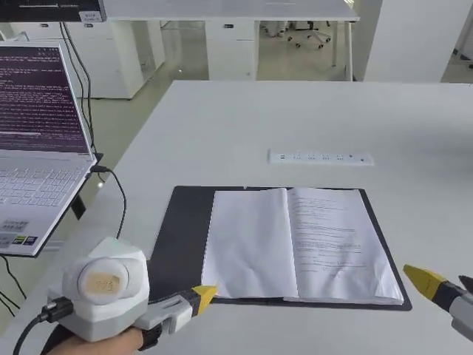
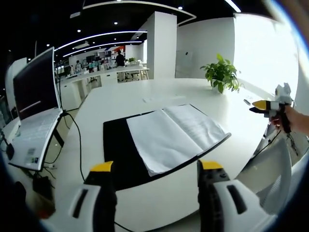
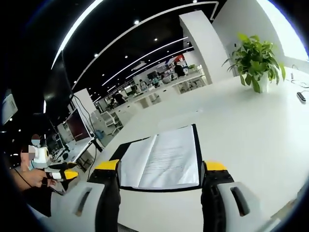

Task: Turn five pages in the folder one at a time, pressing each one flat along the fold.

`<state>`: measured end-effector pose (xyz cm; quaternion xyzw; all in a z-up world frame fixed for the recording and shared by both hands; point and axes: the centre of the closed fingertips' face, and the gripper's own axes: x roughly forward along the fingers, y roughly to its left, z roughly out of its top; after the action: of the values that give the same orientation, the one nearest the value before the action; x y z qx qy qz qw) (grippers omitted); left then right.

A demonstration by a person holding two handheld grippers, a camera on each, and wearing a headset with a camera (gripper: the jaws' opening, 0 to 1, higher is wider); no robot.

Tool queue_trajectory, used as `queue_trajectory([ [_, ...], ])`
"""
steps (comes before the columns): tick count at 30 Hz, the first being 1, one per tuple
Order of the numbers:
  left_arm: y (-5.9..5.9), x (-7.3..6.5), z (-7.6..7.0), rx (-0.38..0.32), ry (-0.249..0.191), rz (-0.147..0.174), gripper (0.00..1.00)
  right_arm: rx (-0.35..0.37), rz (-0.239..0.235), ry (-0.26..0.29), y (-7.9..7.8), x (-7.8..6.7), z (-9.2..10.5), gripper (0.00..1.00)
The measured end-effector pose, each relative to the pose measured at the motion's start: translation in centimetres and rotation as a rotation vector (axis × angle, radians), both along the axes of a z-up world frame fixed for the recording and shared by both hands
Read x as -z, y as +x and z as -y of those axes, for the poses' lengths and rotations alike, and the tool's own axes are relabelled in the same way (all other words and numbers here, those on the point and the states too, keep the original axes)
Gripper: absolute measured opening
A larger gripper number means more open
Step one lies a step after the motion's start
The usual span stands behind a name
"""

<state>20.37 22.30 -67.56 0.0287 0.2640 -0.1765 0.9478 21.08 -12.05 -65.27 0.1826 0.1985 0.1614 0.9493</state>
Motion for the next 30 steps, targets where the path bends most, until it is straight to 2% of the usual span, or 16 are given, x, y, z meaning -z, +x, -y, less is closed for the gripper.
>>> queue_trajectory([
  [5, 0.1, -1.4, -0.4, -0.011, -0.01, 0.022, 0.71, 0.03, 0.027, -0.02, -0.3, -0.4, 0.5, 0.7],
  [10, 0.4, -2.5, -0.4, -0.012, -0.019, 0.044, 0.73, 0.007, 0.019, -0.054, -0.6, 0.1, 0.4, 0.72],
  [13, 0.4, -2.4, -0.1, -0.004, -0.012, 0.041, 0.73, -0.009, 0.015, -0.066, -0.6, 0.2, 0.0, 0.72],
  [18, 0.7, -1.9, 0.6, 0.019, 0.014, 0.035, 0.73, -0.045, 0.008, -0.117, -0.5, 0.9, -0.5, 0.71],
  [30, 1.6, -0.4, 2.6, 0.046, 0.018, 0.016, 0.72, -0.063, 0.006, -0.132, 0.3, 1.7, -0.8, 0.7],
])
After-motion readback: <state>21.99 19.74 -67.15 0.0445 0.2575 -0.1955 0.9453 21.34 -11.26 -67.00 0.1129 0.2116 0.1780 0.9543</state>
